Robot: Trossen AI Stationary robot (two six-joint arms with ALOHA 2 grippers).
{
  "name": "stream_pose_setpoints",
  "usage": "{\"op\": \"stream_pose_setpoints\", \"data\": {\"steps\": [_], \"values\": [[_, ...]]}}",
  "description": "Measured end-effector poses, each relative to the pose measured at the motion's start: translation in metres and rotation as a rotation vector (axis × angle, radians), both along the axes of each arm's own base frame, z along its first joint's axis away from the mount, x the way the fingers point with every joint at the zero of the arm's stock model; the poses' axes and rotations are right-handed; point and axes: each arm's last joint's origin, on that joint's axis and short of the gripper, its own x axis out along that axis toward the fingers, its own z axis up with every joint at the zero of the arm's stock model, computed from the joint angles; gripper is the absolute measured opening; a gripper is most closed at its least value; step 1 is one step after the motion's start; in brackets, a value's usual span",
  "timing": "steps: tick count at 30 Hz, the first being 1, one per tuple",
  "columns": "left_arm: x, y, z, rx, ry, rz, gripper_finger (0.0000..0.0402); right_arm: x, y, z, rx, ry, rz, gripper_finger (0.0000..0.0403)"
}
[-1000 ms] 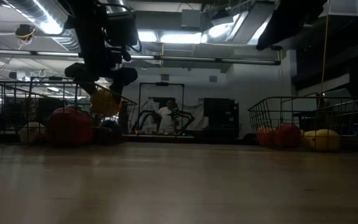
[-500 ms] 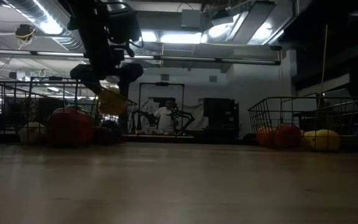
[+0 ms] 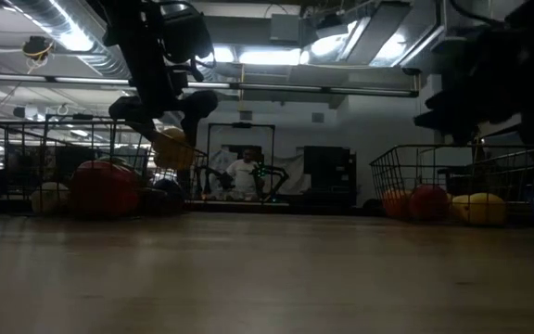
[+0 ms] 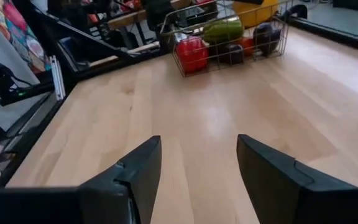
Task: Sort produce into baskets
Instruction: Put the yellow bell pepper into the left gold wire basket
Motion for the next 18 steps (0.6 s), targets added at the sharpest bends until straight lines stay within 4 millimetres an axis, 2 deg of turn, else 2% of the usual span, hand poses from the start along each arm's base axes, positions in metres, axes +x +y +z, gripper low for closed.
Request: {"op": "stream_pose_setpoints", "data": {"steps": [7, 18], "values": [[0.000, 0.000, 0.000, 0.000, -0.001, 0.001, 0.0337, -0.007, -0.006, -0.020, -0.004, 0.027, 0.028, 0.0209], [0.000, 0.000, 0.000, 0.000, 0.002, -0.002, 0.0337, -0.016, -0.005, -0.025, -0.017, 0.008, 0.076, 0.0209]]}}
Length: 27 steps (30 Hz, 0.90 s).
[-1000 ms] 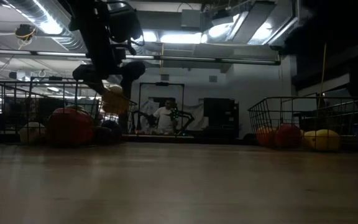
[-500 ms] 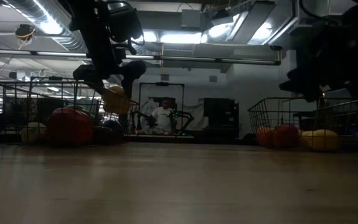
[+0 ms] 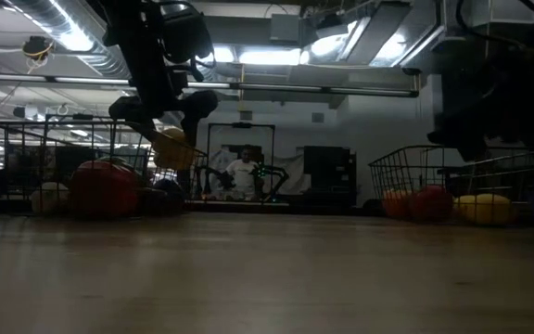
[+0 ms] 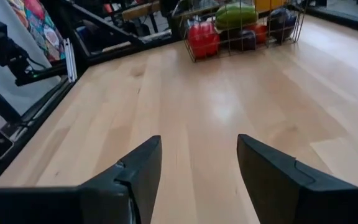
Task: Sort produce into baskets
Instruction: Put the yellow bell pepper into the left gold wire basket
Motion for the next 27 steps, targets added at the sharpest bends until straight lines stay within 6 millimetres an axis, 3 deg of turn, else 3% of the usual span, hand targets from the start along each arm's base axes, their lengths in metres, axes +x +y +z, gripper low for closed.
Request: {"op": "stream_pose_setpoints", "data": {"steps": [27], "values": [[-0.0001, 0.0000, -0.0002, 0.000, 0.003, -0.002, 0.0337, -0.0048, -0.0005, -0.0012, -0.012, 0.016, -0.031, 0.0209]]}}
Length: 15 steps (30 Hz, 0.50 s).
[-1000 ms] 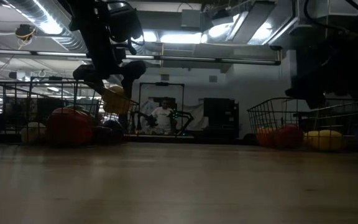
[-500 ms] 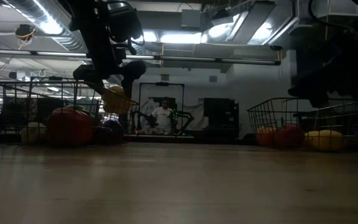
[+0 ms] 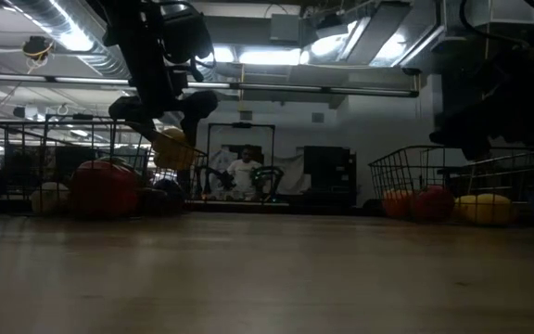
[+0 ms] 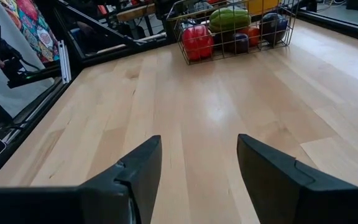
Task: Sort produce into baskets
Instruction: Put the yellow bell pepper into the left gold wire basket
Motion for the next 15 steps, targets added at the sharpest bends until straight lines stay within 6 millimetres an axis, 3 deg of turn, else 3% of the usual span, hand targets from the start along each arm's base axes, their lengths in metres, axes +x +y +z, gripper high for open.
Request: {"op": "stream_pose_setpoints", "data": {"steps": [10, 15], "values": [[-0.0072, 0.0024, -0.0037, -0.065, 0.065, -0.008, 0.0339, 0.0000, 0.0000, -0.0002, 0.001, 0.002, -0.001, 0.0209], [-0.0075, 0.0009, -0.0048, -0.097, 0.107, -0.069, 0.0366, 0.0000, 0.0000, -0.0003, 0.001, 0.002, -0.001, 0.0209]]}}
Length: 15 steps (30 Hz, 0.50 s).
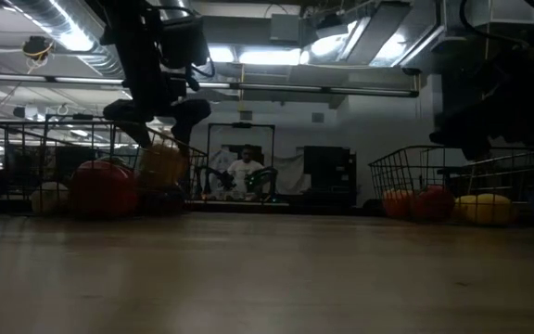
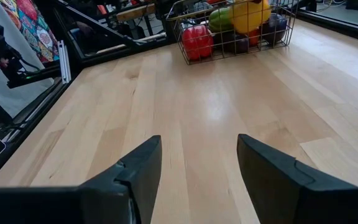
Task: Sort produce into baskets
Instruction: Put the yellow bell pepper into the left gold wire basket, then return to Home Position
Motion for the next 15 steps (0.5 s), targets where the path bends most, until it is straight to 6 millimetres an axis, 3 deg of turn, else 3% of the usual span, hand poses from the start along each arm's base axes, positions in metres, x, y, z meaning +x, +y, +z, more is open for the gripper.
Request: {"op": "stream_pose_setpoints", "data": {"steps": [3, 7, 15], "values": [[0.000, 0.000, 0.000, 0.002, -0.007, 0.003, 0.0391, 0.000, 0.000, 0.000, 0.000, 0.000, 0.000, 0.0209], [0.003, 0.001, 0.001, 0.012, -0.043, 0.006, 0.0394, 0.000, 0.000, 0.000, 0.000, 0.001, -0.001, 0.0209], [0.019, -0.008, 0.024, 0.088, -0.344, 0.007, 0.0393, 0.000, 0.000, 0.000, 0.000, 0.001, -0.001, 0.0209]]}}
